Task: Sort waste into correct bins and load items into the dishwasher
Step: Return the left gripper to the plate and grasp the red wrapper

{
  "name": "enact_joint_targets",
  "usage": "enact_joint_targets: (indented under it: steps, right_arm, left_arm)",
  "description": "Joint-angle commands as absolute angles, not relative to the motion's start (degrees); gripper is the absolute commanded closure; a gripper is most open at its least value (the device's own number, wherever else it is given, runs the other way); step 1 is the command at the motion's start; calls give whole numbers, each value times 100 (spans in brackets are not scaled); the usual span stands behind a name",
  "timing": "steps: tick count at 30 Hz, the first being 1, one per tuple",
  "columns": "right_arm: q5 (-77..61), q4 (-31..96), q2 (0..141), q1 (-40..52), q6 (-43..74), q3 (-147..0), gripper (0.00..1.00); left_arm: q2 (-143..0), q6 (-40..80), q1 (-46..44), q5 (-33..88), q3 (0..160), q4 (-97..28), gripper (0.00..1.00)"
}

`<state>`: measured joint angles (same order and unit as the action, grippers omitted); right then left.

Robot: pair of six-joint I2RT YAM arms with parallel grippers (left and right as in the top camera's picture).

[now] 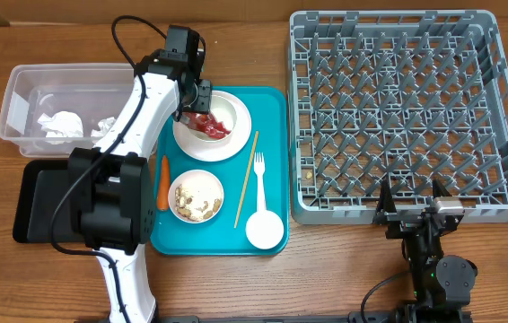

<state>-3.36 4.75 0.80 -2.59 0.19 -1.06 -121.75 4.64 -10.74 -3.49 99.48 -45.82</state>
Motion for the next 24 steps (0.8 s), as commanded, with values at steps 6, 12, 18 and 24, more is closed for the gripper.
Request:
enact_joint_targets:
  steps: [6,12,18,24]
  right_arm:
    - [-266,464,19,-287,-5,-45,0]
    - [-266,464,19,-287,-5,-45,0]
    - [-266,464,19,-287,-5,-45,0]
    - [-266,464,19,-287,-3,-45,0]
  left_arm:
    - [-12208,403,-1048,-298,9992,-4670,78]
    - [-12208,403,-1048,-298,9992,-4799,96]
    - [-12193,408,-1048,-298,10001,-4884,96]
    - [-12088,504,-1048,-294,10134,-5105,96]
